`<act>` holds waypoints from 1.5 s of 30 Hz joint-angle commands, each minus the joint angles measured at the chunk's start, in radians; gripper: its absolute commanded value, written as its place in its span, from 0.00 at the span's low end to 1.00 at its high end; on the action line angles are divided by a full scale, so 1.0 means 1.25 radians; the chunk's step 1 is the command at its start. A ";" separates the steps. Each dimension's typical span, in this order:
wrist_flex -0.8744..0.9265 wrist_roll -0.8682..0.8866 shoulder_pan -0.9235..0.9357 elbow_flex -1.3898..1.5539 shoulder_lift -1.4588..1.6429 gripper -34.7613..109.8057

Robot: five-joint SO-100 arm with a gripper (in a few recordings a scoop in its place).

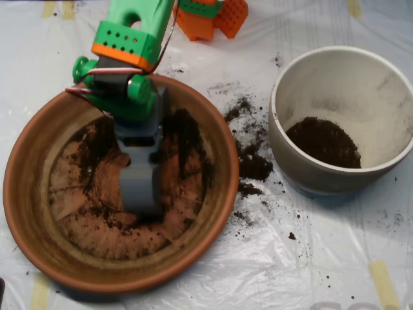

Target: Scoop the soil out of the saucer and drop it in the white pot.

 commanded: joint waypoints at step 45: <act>-0.194 -0.131 0.031 0.342 0.369 0.42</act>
